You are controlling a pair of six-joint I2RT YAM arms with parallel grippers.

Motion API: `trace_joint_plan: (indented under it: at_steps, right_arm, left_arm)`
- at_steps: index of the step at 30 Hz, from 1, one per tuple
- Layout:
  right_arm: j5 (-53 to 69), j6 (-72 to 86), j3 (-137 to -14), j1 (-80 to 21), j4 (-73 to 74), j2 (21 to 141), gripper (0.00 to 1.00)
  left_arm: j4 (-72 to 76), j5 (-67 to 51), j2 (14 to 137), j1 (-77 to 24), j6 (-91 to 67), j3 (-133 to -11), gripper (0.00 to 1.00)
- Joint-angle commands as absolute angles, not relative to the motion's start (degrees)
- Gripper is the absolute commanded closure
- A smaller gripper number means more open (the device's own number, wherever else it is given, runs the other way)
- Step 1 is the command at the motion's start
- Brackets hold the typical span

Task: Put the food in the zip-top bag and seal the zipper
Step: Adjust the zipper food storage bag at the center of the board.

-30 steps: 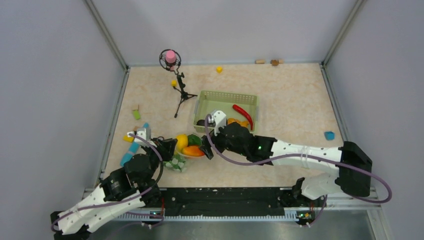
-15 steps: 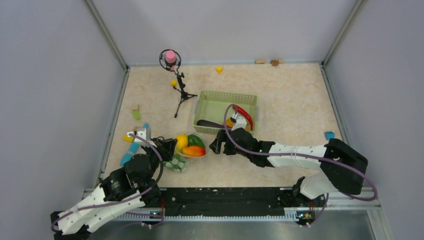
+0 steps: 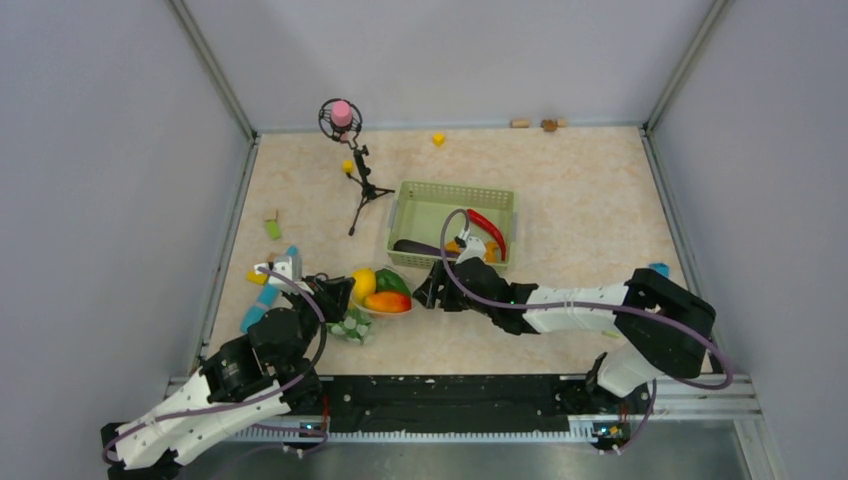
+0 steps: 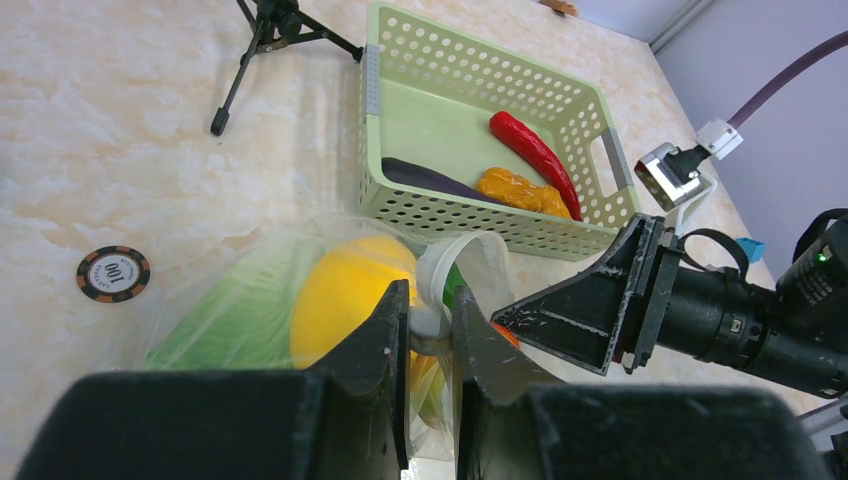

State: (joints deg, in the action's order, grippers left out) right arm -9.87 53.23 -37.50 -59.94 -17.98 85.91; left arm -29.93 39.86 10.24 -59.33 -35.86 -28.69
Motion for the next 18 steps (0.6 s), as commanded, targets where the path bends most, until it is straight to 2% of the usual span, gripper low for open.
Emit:
trace_joint_plan:
  at_steps: [1,4,7,10,13,18]
  right_arm:
    - [-8.7,54.2,-38.0,-60.0,-20.9,87.5,0.36]
    - [-8.0,54.7,-37.8,-60.0,-22.7,88.5,0.4]
    - [-7.9,54.8,-37.1,-60.0,-25.6,88.8,0.5]
    - [-8.6,54.6,-36.6,-60.1,-26.9,88.1,0.71]
    - [-8.5,52.8,-36.8,-60.1,-27.1,86.7,1.0]
    - [-9.7,43.3,-41.9,-60.1,-15.0,80.4,1.0]
  left_arm:
    - [-25.1,39.5,9.6,-59.2,-36.3,-29.3,1.0]
    - [-25.1,39.3,9.5,-59.2,-36.4,-29.2,1.0]
    - [-25.1,39.5,9.5,-59.2,-36.4,-29.3,1.0]
    - [-25.2,39.5,9.6,-59.2,-36.5,-29.2,1.0]
    - [-25.1,39.3,9.5,-59.2,-36.5,-29.3,1.0]
    - [-26.1,39.7,9.5,-59.2,-37.2,-30.9,1.0]
